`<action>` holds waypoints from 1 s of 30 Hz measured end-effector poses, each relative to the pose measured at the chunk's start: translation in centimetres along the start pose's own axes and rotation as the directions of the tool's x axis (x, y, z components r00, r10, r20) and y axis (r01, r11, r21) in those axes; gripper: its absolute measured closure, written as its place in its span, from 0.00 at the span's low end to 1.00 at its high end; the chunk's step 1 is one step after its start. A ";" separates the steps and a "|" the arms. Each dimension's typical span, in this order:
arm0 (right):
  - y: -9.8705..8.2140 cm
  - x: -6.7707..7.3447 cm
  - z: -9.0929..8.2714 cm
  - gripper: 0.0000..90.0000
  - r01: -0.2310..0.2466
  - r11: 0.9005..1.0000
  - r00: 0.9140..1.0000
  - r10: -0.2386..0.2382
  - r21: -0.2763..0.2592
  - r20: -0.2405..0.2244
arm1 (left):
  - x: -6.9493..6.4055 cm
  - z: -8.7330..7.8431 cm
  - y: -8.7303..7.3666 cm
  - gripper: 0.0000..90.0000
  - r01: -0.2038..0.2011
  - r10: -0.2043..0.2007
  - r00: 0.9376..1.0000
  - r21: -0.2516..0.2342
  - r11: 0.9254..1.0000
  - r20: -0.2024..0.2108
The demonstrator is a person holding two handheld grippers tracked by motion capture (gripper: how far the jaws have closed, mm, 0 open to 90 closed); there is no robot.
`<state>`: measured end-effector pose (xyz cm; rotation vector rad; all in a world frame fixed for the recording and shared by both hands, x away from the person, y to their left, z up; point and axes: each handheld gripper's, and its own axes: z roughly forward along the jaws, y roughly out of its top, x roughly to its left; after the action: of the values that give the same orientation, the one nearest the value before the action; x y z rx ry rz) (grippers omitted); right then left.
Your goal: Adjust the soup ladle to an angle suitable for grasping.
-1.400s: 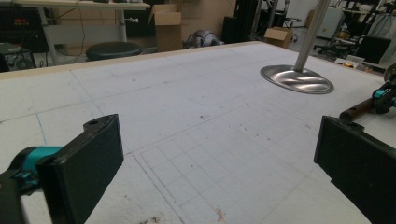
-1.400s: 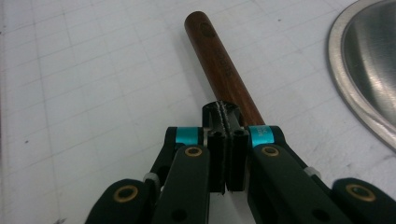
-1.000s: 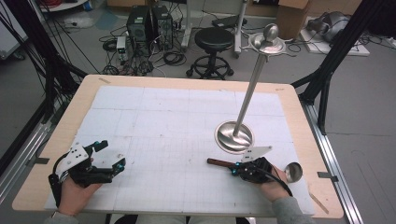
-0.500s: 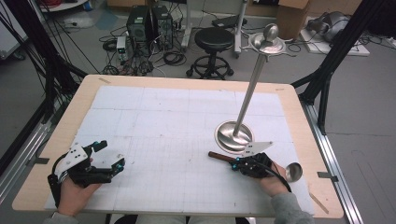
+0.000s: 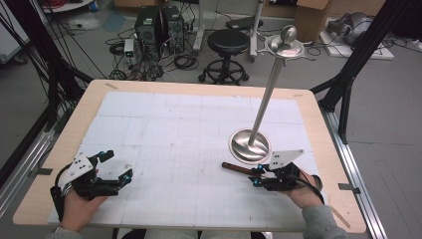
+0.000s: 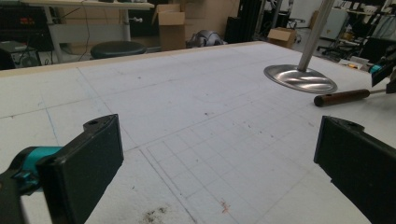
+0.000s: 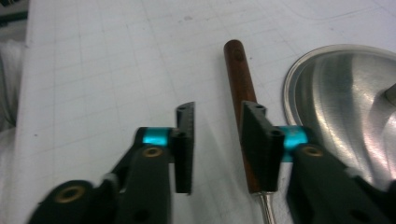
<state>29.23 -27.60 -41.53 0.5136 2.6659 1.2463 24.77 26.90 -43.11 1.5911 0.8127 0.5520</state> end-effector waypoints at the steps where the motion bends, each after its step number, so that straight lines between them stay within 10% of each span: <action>1: 0.0 -0.1 -0.2 0.62 -0.011 1.000 1.000 0.011 0.001 -0.013 | 0.0 0.0 0.0 0.02 0.001 -0.001 1.000 -0.001 1.000 -0.001; 11: -0.1 -1.2 -2.4 0.16 0.040 0.999 0.996 -0.038 0.023 -0.076 | 0.2 -0.2 -0.1 0.02 0.013 -0.013 1.000 -0.003 1.000 -0.006; 24: -0.2 -2.6 -5.0 0.11 0.063 0.987 0.997 -0.054 0.146 -0.059 | 0.1 0.0 0.1 0.02 0.001 -0.001 1.000 -0.018 1.000 0.005; 30: 0.2 -2.9 -4.9 0.11 0.094 0.953 0.995 -0.080 0.289 -0.057 | 0.3 0.2 0.1 0.02 0.007 -0.007 1.000 -0.014 1.000 0.001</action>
<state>30.58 -32.04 -38.26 0.4026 2.8932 0.8534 25.07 26.98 -43.06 1.5751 0.8117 0.5516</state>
